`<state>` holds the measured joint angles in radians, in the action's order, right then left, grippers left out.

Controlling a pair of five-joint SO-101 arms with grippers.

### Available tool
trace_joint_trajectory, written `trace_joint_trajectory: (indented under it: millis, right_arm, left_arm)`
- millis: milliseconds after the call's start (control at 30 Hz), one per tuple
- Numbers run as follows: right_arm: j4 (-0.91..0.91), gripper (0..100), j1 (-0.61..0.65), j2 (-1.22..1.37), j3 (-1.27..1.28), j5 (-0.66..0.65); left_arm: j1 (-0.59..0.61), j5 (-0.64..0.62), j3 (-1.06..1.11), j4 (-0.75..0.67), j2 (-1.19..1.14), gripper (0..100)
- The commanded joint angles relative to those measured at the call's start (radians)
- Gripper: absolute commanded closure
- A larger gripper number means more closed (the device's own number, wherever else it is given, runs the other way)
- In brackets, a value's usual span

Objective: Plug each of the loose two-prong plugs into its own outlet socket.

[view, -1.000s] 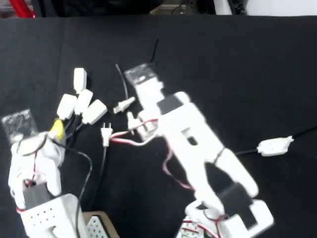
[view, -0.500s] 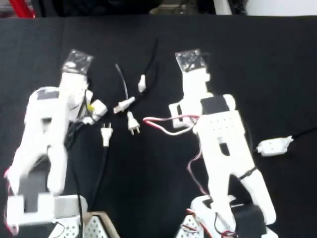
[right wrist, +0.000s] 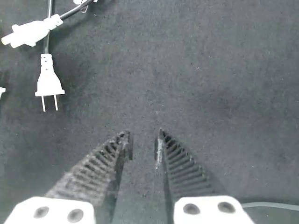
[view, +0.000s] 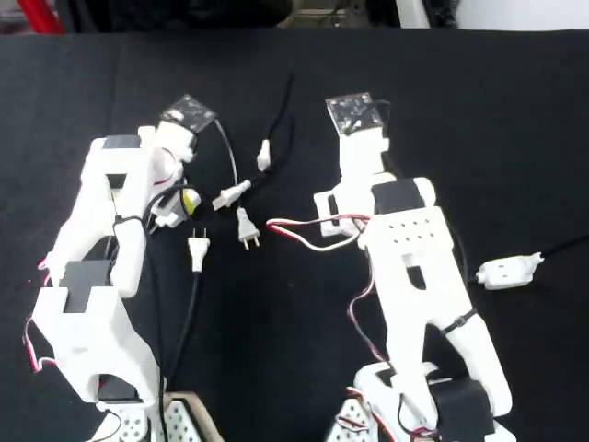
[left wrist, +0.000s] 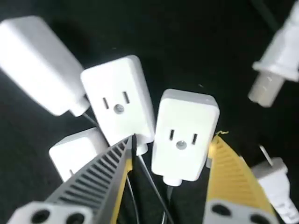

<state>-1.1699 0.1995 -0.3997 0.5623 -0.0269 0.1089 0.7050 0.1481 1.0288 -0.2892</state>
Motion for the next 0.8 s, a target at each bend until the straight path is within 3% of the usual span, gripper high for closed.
trace_joint_trajectory:
  millis: [0, 300, 467, 600, 767]
  right_arm:
    - [0.014, 90.7, -0.011, -0.031, -0.002, -0.008]
    - [0.015, 90.7, -0.011, -0.031, 0.007, -0.008]
    - [0.018, 90.7, -0.011, -0.031, 0.008, -0.008]
    - [0.064, 90.7, -0.011, -0.031, 0.038, -0.008]
    - [0.075, 90.7, -0.011, -0.031, 0.045, -0.008]
  left_arm:
    - [-0.035, 0.063, 0.007, 0.032, -0.005, 74]
    - [-0.036, 0.126, 0.091, 0.017, -0.008, 75]
    - [-0.036, 0.126, 0.093, 0.020, 0.002, 85]
    - [-0.038, 0.124, 0.082, 0.110, 0.037, 87]
    - [-0.039, 0.126, 0.154, 0.203, 0.262, 92]
